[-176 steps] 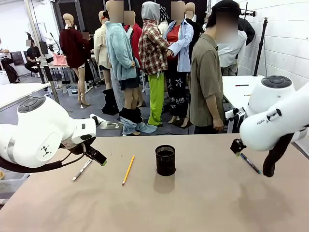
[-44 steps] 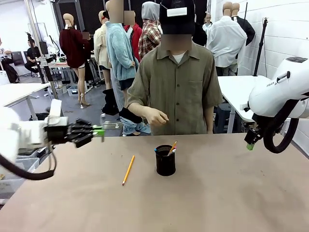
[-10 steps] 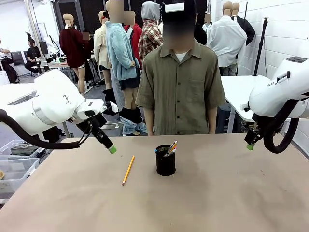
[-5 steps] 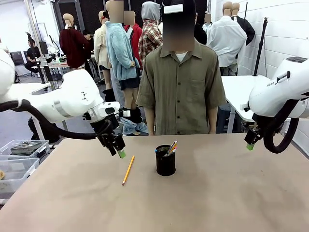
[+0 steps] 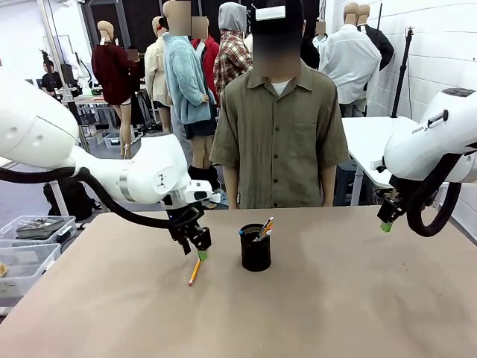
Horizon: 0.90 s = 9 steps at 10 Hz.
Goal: Place the pens into the pen holder.
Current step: Pick up a writing instrument from the table and place it into the Pen holder.
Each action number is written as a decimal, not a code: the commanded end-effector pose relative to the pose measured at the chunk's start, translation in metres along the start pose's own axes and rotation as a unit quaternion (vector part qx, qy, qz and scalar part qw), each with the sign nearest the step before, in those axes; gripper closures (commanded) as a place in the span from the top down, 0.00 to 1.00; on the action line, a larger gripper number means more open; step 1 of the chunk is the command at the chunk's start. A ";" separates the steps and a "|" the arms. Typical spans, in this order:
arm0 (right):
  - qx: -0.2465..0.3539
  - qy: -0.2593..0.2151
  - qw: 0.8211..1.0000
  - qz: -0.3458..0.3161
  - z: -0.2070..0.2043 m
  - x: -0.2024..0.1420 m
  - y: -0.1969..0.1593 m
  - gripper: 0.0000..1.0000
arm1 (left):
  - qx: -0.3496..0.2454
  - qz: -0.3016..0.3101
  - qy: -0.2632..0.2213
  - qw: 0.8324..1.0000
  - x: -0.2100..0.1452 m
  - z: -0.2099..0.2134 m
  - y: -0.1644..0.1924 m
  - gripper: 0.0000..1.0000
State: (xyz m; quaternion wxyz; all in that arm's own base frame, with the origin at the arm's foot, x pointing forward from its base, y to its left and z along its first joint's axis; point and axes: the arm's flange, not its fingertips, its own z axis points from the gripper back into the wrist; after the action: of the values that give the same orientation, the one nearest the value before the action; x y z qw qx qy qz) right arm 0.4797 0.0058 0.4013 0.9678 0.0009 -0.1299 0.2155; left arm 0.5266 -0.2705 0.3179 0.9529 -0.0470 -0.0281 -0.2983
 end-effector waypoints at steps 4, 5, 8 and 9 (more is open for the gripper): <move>-0.005 0.000 1.000 0.006 -0.002 -0.002 -0.001 0.97 | 0.004 0.018 -0.005 1.000 0.004 -0.002 -0.010 0.67; -0.005 0.000 1.000 0.006 -0.002 -0.002 -0.001 0.97 | 0.020 0.054 -0.015 0.998 0.001 -0.003 -0.007 0.67; -0.005 0.000 1.000 0.006 -0.002 -0.002 -0.001 0.97 | 0.003 0.067 -0.018 0.998 0.006 -0.005 -0.005 0.67; -0.005 0.000 1.000 0.006 -0.002 -0.002 -0.001 0.97 | 0.001 0.070 -0.018 0.997 0.008 -0.006 -0.003 0.67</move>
State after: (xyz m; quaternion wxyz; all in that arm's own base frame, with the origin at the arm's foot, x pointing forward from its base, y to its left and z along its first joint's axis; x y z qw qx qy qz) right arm 0.4797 0.0058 0.4013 0.9678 0.0009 -0.1299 0.2155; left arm 0.5277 -0.2773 0.3161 0.9675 -0.0490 -0.0365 -0.2454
